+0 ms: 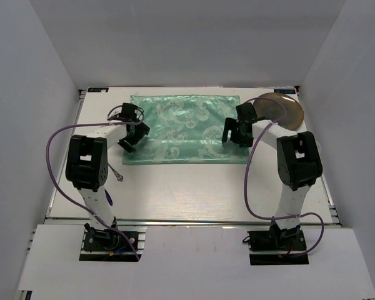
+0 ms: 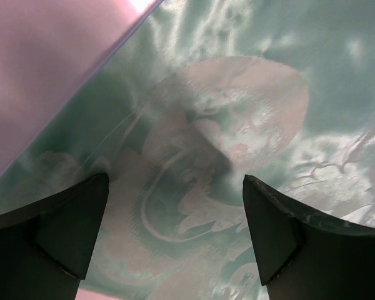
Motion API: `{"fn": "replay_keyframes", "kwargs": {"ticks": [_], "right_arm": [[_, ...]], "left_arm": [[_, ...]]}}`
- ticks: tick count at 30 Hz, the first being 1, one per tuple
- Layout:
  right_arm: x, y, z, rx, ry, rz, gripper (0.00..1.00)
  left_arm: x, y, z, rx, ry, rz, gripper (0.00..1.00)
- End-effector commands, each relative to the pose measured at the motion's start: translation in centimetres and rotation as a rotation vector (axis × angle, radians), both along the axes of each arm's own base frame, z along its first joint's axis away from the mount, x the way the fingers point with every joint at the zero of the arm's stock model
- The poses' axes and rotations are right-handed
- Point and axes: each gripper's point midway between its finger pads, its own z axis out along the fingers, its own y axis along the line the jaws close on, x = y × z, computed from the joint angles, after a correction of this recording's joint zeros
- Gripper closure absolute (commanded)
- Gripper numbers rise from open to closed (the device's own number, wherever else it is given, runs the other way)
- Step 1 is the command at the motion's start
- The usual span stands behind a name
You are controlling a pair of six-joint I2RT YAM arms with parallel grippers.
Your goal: Set the dinner table for one person
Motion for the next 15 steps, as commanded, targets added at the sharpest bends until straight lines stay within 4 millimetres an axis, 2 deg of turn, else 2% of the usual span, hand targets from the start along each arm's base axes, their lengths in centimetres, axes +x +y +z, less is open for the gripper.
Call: {"fn": "replay_keyframes", "kwargs": {"ticks": [1,2,4,5,10,12,13,14,15], "right_arm": [[1.5,0.4,1.5,-0.001,-0.035,0.059,0.11],[2.5,0.3,2.8,-0.017,-0.049,0.060,0.11],[3.4,0.4,3.7,-0.035,-0.057,0.074,0.11],[4.4,0.4,5.1,-0.046,-0.088,0.075,0.11],[4.5,-0.9,8.1,-0.081,-0.138,0.040,0.11],[4.7,-2.5,8.7,-0.169,-0.180,0.022,0.11],[5.0,-3.6,9.1,-0.223,-0.198,-0.010,0.11],[5.4,-6.0,9.6,-0.339,-0.220,-0.075,0.11],[5.6,-7.5,9.5,-0.437,-0.223,-0.081,0.11]], "left_arm": [[-2.9,1.7,2.2,0.039,0.027,0.022,0.02],[-2.7,1.6,3.0,0.029,-0.001,0.020,0.02],[-2.3,1.4,5.0,0.017,-0.047,0.016,0.02],[-2.0,1.1,5.9,0.002,-0.067,0.004,0.02],[-1.5,1.4,8.3,0.007,-0.108,-0.013,0.02],[-1.1,1.1,9.7,0.004,-0.121,-0.037,0.02],[-1.5,1.1,10.5,0.015,-0.114,-0.070,0.02],[-1.7,1.0,11.0,0.015,-0.111,-0.084,0.02],[-1.7,0.6,12.2,0.006,-0.126,-0.113,0.02]]}}
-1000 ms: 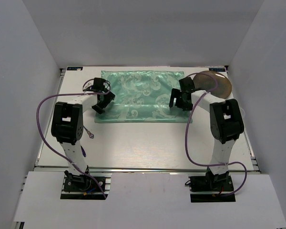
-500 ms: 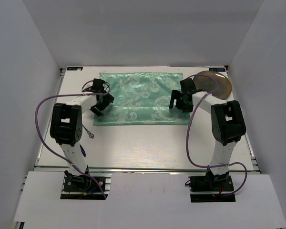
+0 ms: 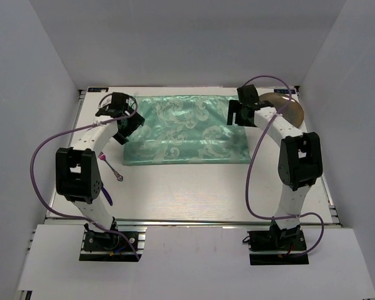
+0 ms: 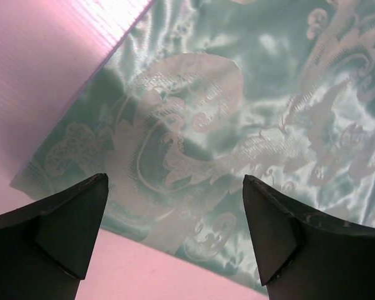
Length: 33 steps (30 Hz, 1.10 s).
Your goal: Set the dinner table for one person
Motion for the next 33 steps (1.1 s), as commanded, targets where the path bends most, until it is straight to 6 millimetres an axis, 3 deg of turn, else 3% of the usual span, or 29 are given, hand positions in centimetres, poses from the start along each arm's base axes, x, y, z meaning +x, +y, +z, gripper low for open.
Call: {"fn": "replay_keyframes", "kwargs": {"ticks": [1,2,5,6,7,10,11,13,17,25,31,33], "right_arm": [[0.5,-6.5,2.5,-0.338,-0.075,-0.123,0.11],[0.6,-8.2,2.8,-0.439,-0.072,-0.160,0.11],[1.6,-10.5,3.1,-0.625,-0.061,-0.154,0.11],[2.0,-11.2,3.0,-0.693,-0.070,-0.126,0.11],[2.1,-11.3,2.7,-0.714,-0.063,-0.109,0.11],[3.0,-11.2,0.8,-0.775,-0.037,-0.025,0.11],[3.2,-11.4,-0.3,-0.807,-0.018,-0.020,0.11],[3.8,-11.1,-1.2,-0.803,-0.001,0.028,0.11],[4.5,-10.3,-3.7,-0.781,0.020,0.157,0.11],[4.3,-10.3,-7.2,-0.776,-0.005,0.336,0.11],[4.5,-10.6,-11.0,-0.714,0.079,0.472,0.15],[4.9,-10.3,-11.2,-0.685,0.087,0.514,0.16]], "left_arm": [[-1.1,-0.8,5.2,0.014,-0.049,-0.133,0.02],[-1.7,-0.9,6.6,0.016,-0.074,-0.168,0.02],[-3.8,-1.8,9.1,0.027,-0.143,-0.344,0.02],[-5.3,-2.7,8.7,0.000,-0.128,-0.430,0.02],[-6.5,-2.9,10.2,-0.002,-0.176,-0.458,0.02],[-9.4,-4.0,9.9,-0.039,-0.218,-0.570,0.02],[-10.2,-4.1,11.0,-0.034,-0.271,-0.592,0.02],[-11.1,-3.7,10.8,-0.007,-0.283,-0.611,0.02],[-11.5,-2.2,10.5,0.058,-0.273,-0.577,0.02],[-11.2,-3.3,7.9,0.012,-0.266,-0.624,0.02],[-11.8,-2.3,9.0,0.063,-0.308,-0.594,0.02],[-12.1,-1.9,8.9,0.079,-0.317,-0.572,0.02]]}}
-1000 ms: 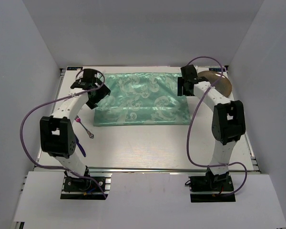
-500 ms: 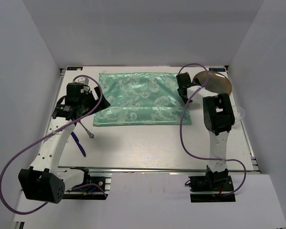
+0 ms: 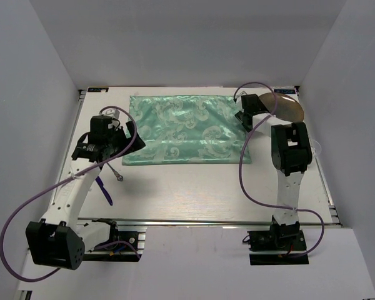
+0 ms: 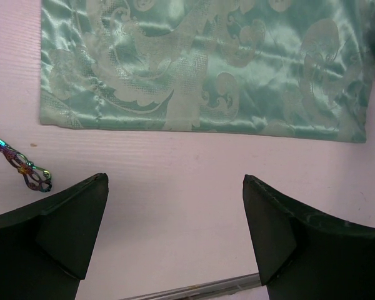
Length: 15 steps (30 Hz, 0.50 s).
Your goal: Set the dinner table for one person
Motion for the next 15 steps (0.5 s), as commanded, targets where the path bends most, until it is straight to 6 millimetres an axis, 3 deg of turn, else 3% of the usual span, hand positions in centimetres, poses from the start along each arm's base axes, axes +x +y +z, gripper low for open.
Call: {"fn": "replay_keyframes", "kwargs": {"ticks": [1,3,4,10,15], "right_arm": [[-1.6,0.4,-6.2,0.059,0.209,0.111,0.17],[-1.2,-0.2,-6.4,0.050,0.219,0.115,0.18],[-1.5,-0.7,-7.4,0.037,0.257,0.109,0.24],[-1.1,-1.2,-8.8,0.043,0.282,0.112,0.49],[-1.3,-1.4,-9.4,0.051,0.288,0.102,0.55]], "left_arm": [[-0.2,1.0,1.7,0.024,-0.093,0.030,0.02],[-0.3,1.1,2.1,0.023,-0.106,0.040,0.02],[-0.4,1.2,2.3,0.026,-0.110,0.043,0.02],[-0.3,1.5,2.3,0.028,-0.107,0.051,0.02],[-0.4,1.5,2.5,0.025,-0.109,0.053,0.02]]}}
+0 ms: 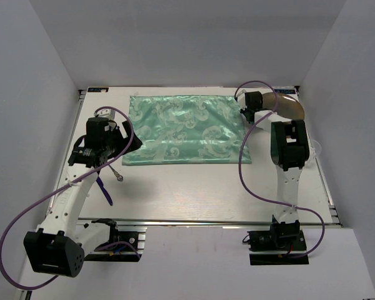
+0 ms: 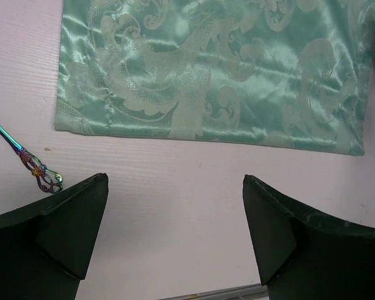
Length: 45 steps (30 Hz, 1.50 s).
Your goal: Set the dinner table for one person
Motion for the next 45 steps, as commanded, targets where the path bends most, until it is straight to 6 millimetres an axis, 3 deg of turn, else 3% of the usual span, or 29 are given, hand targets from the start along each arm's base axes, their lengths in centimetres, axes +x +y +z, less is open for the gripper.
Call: {"fn": "replay_keyframes", "kwargs": {"ticks": [1,3,7,13,17,21,24,25,31,45], "right_arm": [[-4.8,-0.1,-7.9,0.035,0.258,0.021,0.67],[-4.9,0.4,-7.9,0.045,0.286,0.043,1.00],[-5.0,0.3,-7.7,0.036,0.283,0.041,1.00],[-4.5,1.4,-4.8,0.032,0.215,0.055,1.00],[-4.0,1.6,-1.5,-0.107,0.119,0.036,1.00],[-3.1,0.3,1.7,-0.277,-0.005,-0.063,1.00],[-2.8,0.6,3.9,-0.278,-0.085,-0.084,1.00],[-2.5,0.9,5.8,-0.272,-0.147,-0.098,1.00],[-2.5,2.3,11.4,-0.344,-0.276,-0.076,1.00],[-3.6,5.8,20.0,-0.461,-0.465,-0.081,1.00]], "left_arm": [[0.2,0.4,0.8,0.008,-0.034,0.014,0.02],[0.1,0.6,0.9,0.009,-0.035,0.020,0.02],[0.1,0.7,1.0,0.015,-0.038,0.028,0.02],[0.2,0.7,1.2,0.010,-0.043,0.033,0.02],[0.2,0.6,1.2,0.006,-0.042,0.032,0.02],[0.2,0.9,1.3,0.006,-0.046,0.039,0.02],[0.2,0.8,1.3,0.002,-0.049,0.038,0.02],[0.3,0.8,1.2,0.002,-0.046,0.037,0.02],[0.2,0.7,1.1,-0.002,-0.039,0.031,0.02],[0.1,0.7,1.0,-0.005,-0.037,0.031,0.02]]}}
